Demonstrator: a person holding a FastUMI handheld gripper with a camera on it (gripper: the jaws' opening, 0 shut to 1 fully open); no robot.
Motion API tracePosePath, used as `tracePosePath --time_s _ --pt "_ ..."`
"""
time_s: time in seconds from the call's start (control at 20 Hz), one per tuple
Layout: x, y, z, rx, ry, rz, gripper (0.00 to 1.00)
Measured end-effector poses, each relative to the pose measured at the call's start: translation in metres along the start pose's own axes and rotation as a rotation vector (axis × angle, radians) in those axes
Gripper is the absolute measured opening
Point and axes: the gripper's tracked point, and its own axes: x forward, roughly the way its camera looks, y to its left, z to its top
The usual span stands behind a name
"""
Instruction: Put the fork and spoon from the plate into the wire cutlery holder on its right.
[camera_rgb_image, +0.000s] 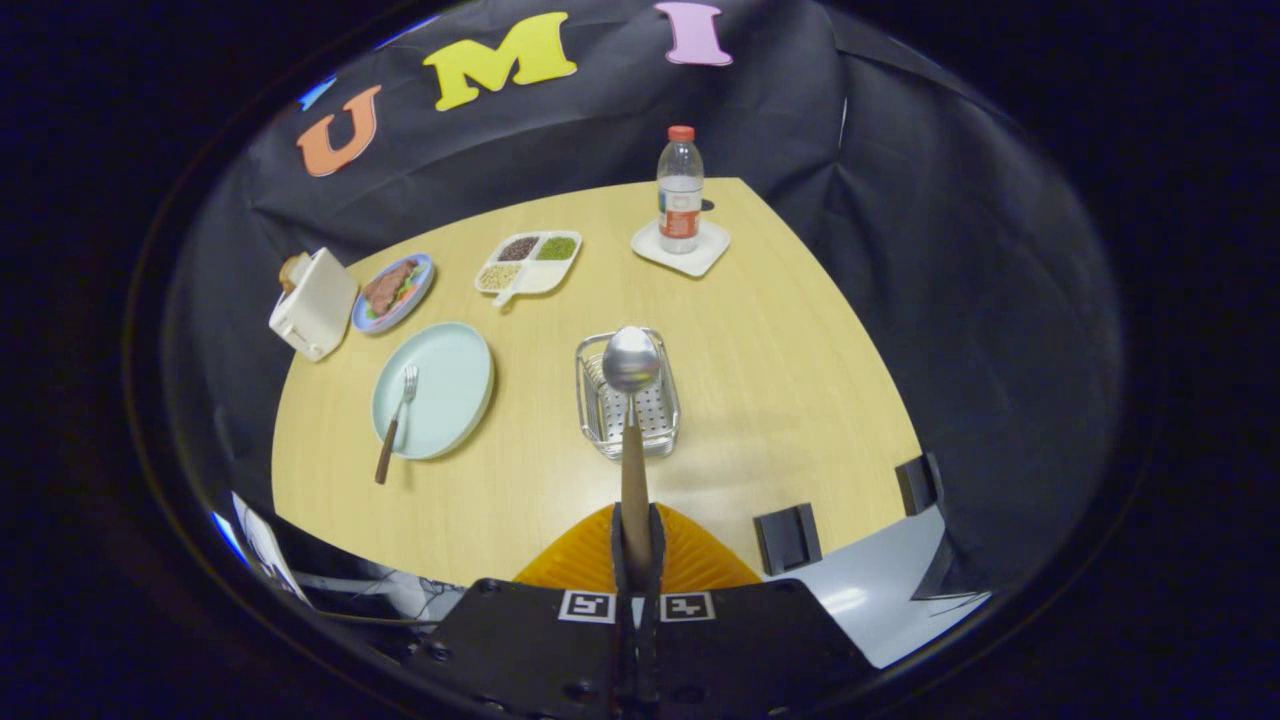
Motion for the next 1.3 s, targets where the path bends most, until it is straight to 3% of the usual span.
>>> tracePosePath --time_s 0.4,1.1,1.3 --pt "0.016 -0.008 0.003 0.021 0.041 -0.064 0.03" --pt "0.016 0.011 0.028 -0.002 -0.033 -0.058 0.12" --pt "0.007 0.021 0.041 -0.031 -0.083 -0.055 0.45"
